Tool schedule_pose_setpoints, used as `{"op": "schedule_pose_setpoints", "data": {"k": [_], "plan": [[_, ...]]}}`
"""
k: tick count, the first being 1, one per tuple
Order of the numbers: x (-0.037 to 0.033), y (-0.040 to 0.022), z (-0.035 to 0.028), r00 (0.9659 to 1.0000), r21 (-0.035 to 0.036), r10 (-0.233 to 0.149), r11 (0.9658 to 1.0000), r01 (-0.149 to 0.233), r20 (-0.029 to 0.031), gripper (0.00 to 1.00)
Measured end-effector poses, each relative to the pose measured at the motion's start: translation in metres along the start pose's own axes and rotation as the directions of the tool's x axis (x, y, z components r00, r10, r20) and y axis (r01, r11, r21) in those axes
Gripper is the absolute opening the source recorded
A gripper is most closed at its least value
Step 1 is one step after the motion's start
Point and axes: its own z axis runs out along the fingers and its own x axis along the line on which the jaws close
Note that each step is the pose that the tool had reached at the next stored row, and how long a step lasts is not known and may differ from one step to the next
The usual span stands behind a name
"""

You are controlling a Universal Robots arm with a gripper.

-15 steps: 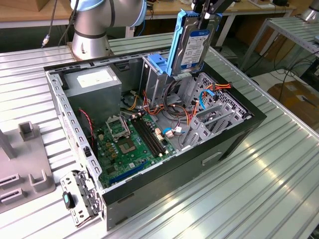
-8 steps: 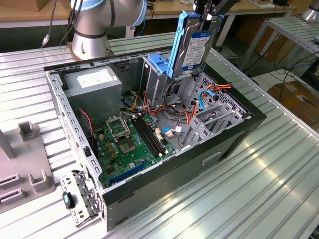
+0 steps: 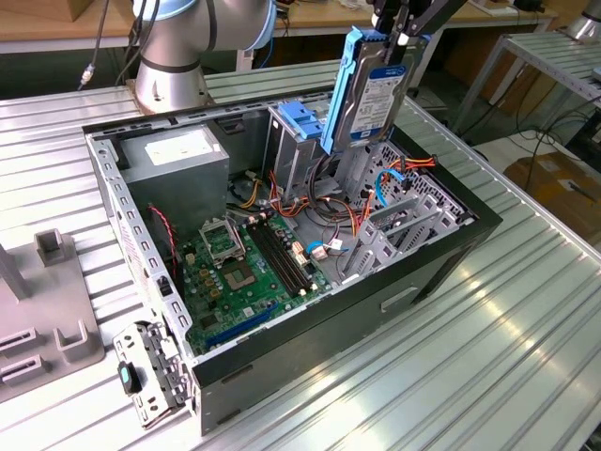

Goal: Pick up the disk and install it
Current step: 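Pick up the disk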

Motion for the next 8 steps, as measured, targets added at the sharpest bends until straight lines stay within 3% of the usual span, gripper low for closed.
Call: {"op": "schedule_pose_setpoints", "data": {"k": [8], "plan": [[0.0004,0.0000,-0.0001,1.0000,0.0001,0.000,1.0000,0.000,-0.0007,0.35]]}}
